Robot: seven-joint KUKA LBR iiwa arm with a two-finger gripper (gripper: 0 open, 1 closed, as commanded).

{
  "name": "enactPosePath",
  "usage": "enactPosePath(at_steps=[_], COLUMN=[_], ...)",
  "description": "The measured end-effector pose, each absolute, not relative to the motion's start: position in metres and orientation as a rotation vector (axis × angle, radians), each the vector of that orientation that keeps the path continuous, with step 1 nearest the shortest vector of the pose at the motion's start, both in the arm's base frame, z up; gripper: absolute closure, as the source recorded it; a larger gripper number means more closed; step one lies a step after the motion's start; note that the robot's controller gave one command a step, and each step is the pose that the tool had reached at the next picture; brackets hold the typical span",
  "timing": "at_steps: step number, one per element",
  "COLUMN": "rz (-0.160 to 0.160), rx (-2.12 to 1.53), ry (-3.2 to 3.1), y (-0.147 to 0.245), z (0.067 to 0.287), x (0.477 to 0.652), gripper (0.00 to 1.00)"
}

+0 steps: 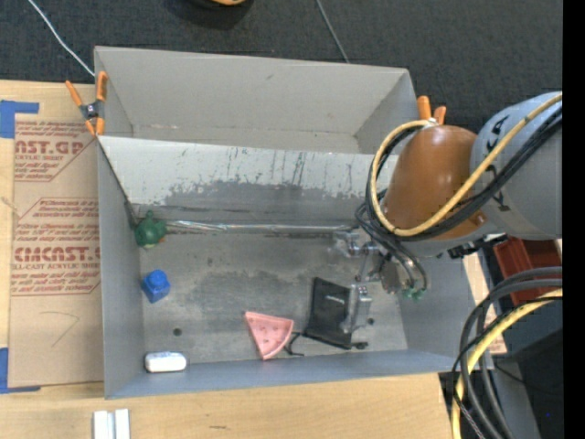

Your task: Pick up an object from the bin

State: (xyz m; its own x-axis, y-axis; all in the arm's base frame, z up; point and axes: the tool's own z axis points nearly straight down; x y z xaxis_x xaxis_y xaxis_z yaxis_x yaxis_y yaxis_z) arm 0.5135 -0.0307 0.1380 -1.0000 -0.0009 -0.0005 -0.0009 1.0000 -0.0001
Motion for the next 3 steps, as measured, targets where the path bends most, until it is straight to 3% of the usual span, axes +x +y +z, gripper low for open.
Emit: enactPosePath(at_steps=[1, 2, 3], rz=[0.006, 0.002, 0.001], rx=[-0.629, -0.586, -0.587], ry=[3.087, 3.085, 3.085], y=[-0.015, -0.048, -0.048], z=[0.07, 0.07, 0.07], x=[0.504, 0.496, 0.496], gripper=[0.0, 1.0, 1.0])
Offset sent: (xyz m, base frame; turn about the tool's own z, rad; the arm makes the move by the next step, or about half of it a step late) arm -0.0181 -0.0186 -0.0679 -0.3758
